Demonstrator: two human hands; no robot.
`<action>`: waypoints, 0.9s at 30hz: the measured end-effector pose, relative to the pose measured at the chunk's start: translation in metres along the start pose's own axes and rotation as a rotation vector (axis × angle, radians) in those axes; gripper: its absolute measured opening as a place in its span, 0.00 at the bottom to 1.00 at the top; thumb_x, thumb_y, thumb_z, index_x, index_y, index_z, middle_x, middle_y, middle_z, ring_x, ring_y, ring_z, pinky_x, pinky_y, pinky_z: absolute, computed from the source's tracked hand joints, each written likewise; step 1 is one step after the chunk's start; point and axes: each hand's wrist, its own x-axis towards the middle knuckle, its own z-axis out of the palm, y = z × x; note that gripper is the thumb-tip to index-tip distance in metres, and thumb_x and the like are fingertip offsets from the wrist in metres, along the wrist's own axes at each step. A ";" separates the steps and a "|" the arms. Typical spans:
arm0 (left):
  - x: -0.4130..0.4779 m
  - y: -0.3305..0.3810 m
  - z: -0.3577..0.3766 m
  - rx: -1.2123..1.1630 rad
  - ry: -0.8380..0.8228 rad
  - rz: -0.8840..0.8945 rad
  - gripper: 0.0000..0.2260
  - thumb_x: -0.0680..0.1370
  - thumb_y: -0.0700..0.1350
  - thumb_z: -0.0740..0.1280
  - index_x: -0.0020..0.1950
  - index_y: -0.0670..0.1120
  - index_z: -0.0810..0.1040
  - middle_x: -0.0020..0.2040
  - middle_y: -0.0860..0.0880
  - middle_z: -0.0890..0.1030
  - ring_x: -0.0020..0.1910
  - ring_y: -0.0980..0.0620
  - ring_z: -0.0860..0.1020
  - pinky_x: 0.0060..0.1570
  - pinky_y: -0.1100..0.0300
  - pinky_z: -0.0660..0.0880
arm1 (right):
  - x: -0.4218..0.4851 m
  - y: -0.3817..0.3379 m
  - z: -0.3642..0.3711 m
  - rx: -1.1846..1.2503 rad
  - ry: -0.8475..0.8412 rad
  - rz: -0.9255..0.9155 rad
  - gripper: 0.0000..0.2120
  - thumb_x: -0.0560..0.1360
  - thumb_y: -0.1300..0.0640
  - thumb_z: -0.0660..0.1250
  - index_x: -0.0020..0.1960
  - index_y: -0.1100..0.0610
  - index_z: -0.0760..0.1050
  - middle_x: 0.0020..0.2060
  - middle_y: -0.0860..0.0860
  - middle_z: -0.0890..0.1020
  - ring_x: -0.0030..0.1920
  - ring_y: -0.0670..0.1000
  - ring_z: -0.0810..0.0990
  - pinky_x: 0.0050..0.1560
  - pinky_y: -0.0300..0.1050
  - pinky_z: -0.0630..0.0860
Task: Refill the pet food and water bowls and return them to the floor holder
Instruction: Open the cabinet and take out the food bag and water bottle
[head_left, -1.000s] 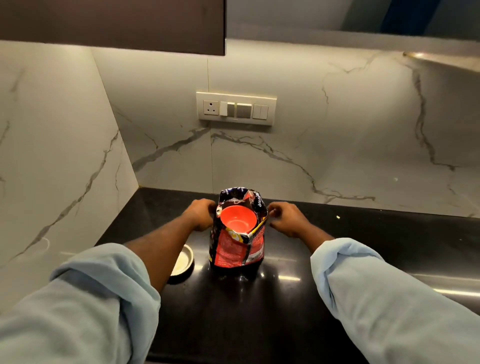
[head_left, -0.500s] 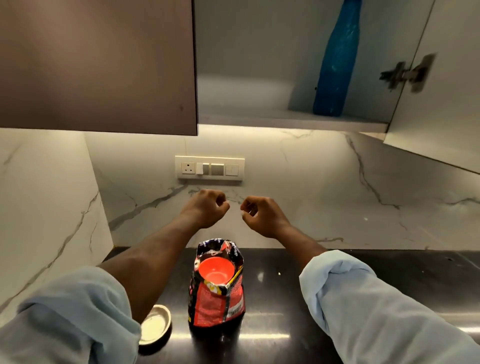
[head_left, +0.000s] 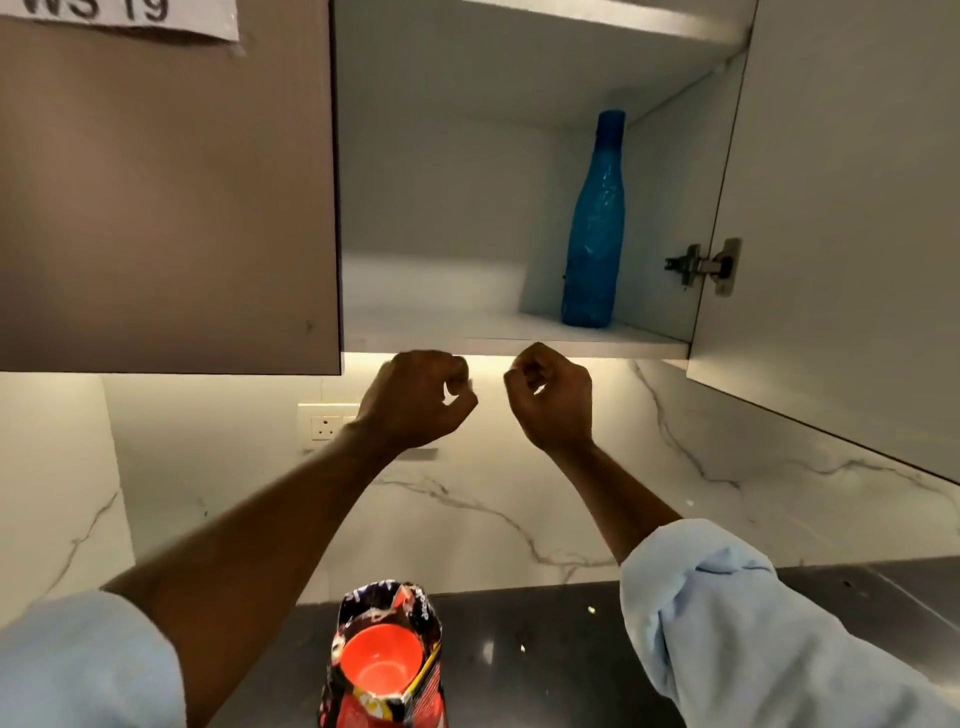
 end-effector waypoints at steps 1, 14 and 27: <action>0.008 0.004 -0.003 0.006 0.025 0.011 0.08 0.75 0.49 0.71 0.38 0.48 0.81 0.33 0.56 0.80 0.34 0.52 0.79 0.41 0.56 0.78 | 0.005 0.001 -0.004 -0.036 -0.001 -0.021 0.06 0.75 0.56 0.71 0.42 0.58 0.80 0.32 0.49 0.82 0.33 0.51 0.79 0.35 0.48 0.79; 0.093 0.044 -0.001 -0.042 0.093 0.024 0.12 0.79 0.51 0.68 0.39 0.47 0.81 0.34 0.50 0.81 0.34 0.50 0.78 0.37 0.60 0.71 | 0.093 -0.001 -0.030 0.086 0.314 0.018 0.05 0.80 0.58 0.70 0.45 0.57 0.78 0.34 0.51 0.81 0.36 0.50 0.83 0.42 0.49 0.84; 0.134 0.008 0.029 0.082 -0.219 -0.302 0.29 0.80 0.64 0.67 0.74 0.47 0.71 0.73 0.45 0.74 0.72 0.42 0.71 0.68 0.44 0.70 | 0.191 0.068 -0.031 -0.231 0.047 0.487 0.50 0.67 0.44 0.84 0.78 0.55 0.58 0.68 0.57 0.76 0.66 0.60 0.78 0.64 0.59 0.80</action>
